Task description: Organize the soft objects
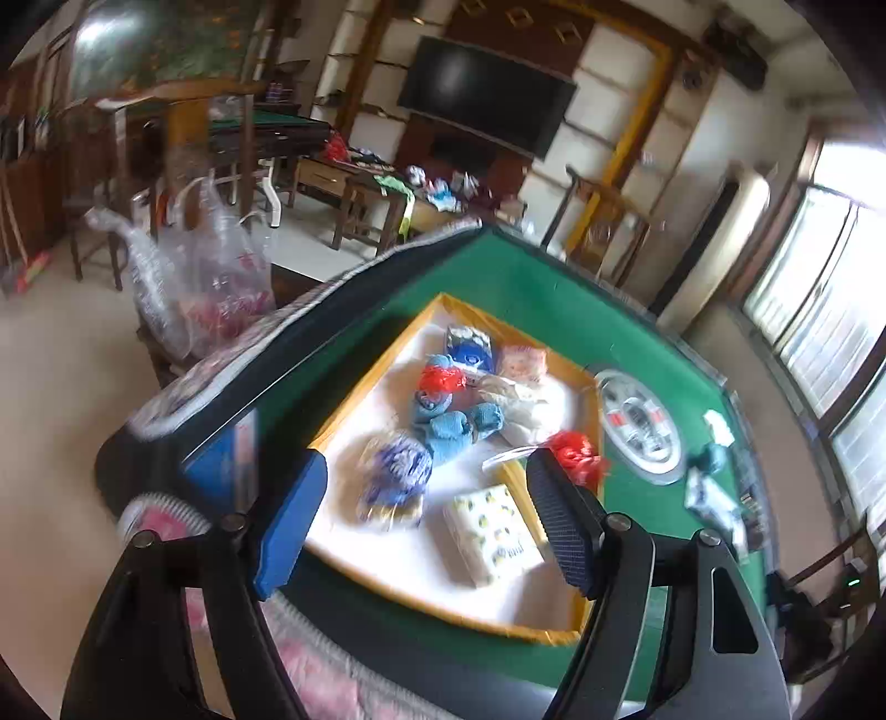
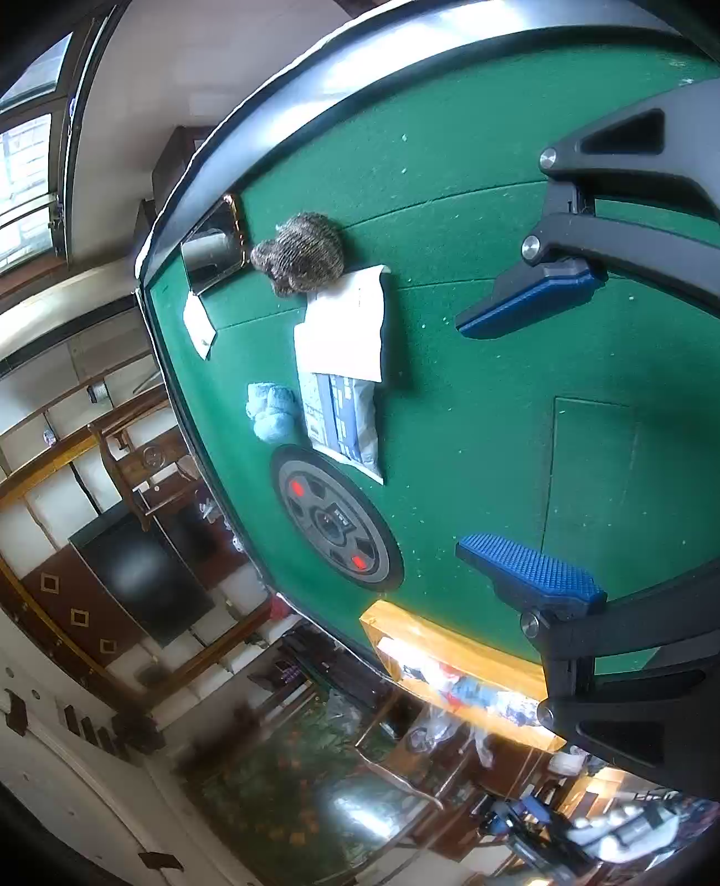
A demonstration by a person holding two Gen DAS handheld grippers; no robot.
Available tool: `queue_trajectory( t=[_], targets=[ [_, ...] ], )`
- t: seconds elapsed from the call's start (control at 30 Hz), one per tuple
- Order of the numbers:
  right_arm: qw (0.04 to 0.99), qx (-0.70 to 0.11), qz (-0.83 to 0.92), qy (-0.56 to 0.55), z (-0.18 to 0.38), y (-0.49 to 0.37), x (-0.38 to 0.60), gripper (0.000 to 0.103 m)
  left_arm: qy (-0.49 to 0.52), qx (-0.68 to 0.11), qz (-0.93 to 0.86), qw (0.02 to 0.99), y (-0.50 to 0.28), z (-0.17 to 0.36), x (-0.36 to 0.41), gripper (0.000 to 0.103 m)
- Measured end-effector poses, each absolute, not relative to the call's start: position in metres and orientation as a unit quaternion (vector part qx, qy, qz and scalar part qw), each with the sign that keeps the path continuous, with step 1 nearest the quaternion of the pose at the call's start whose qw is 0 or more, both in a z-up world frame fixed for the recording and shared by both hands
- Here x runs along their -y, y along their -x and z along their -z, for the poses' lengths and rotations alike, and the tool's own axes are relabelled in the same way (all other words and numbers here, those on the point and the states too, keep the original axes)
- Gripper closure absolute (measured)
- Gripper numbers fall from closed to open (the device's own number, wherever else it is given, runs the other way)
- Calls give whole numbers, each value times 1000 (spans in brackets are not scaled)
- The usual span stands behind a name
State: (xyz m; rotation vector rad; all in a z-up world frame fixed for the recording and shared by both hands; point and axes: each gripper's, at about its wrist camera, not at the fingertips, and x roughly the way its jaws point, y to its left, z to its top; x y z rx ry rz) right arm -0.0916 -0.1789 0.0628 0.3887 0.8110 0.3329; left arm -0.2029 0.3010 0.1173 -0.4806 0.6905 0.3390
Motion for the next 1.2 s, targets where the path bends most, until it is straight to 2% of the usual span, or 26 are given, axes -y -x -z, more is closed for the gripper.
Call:
queue_trajectory(
  t=[0.33, 0.37, 0.4, 0.47, 0.53, 0.73, 0.93, 0.97, 1.03, 1.07, 1.1, 1.2],
  targets=[
    [883, -400, -169, -179, -56, 64, 159, 34, 154, -439, -193, 864, 54, -48, -309, 29],
    [883, -401, -168, -177, -57, 61, 157, 34, 152, -448, -193, 860, 49, -42, -311, 39],
    [883, -401, -168, -176, -57, 57, 156, 34, 153, -463, -184, 854, 42, -34, -312, 62],
    [883, -402, -167, -174, -59, 49, 153, 34, 170, -473, -166, 849, 36, -28, -316, 87],
    [884, -402, -165, -173, -60, 39, 150, 35, 184, -453, -154, 858, 40, -39, -318, 89],
    [881, -401, -171, -180, -51, 15, 142, 35, 185, -384, -63, 902, 63, -96, -285, 90],
    [874, -414, -168, -191, -39, 11, 153, 35, 141, -391, -39, 909, 45, -114, -250, 90],
    [876, -409, -168, -193, -41, 11, 157, 35, 142, -392, -46, 908, 44, -113, -254, 88],
    [881, -400, -163, -192, -44, 14, 161, 35, 153, -399, -86, 900, 49, -106, -273, 77],
    [882, -398, -162, -193, -45, 15, 162, 35, 157, -402, -98, 897, 47, -105, -281, 67],
    [882, -397, -165, -194, -46, 15, 163, 35, 164, -407, -123, 890, 53, -99, -293, 61],
    [885, -395, -164, -186, -48, 15, 160, 34, 163, -421, -150, 880, 60, -81, -308, 61]
  ],
)
